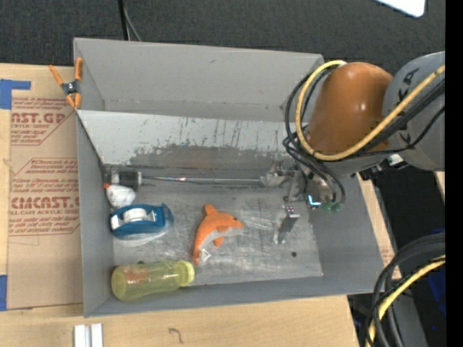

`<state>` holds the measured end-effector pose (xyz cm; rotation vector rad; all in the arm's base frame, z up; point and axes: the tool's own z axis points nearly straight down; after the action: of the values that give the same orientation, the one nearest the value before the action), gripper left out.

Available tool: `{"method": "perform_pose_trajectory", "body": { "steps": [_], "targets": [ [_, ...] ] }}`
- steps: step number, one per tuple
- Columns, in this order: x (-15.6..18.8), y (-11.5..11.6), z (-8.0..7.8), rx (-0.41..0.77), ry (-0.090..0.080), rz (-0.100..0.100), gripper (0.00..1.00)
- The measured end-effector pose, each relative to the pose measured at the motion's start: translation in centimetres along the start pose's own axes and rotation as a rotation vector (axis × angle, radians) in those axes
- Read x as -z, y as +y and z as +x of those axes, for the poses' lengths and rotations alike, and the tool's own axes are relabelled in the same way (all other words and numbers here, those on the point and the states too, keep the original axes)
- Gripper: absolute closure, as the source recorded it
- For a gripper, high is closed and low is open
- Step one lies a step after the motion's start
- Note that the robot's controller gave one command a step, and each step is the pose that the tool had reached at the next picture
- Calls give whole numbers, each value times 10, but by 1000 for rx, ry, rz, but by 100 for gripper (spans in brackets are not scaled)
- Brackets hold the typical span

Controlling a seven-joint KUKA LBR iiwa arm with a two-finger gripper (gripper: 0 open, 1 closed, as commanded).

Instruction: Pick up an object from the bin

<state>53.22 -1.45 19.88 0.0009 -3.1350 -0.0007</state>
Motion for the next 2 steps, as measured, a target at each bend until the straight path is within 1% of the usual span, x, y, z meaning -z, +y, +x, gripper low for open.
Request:
{"method": "perform_pose_trajectory", "body": {
  "steps": [1,2],
  "targets": [
    [4,0,-2,0,-8,0,0],
    [-48,7,-4,6,-15,1,0]
  ]
}}
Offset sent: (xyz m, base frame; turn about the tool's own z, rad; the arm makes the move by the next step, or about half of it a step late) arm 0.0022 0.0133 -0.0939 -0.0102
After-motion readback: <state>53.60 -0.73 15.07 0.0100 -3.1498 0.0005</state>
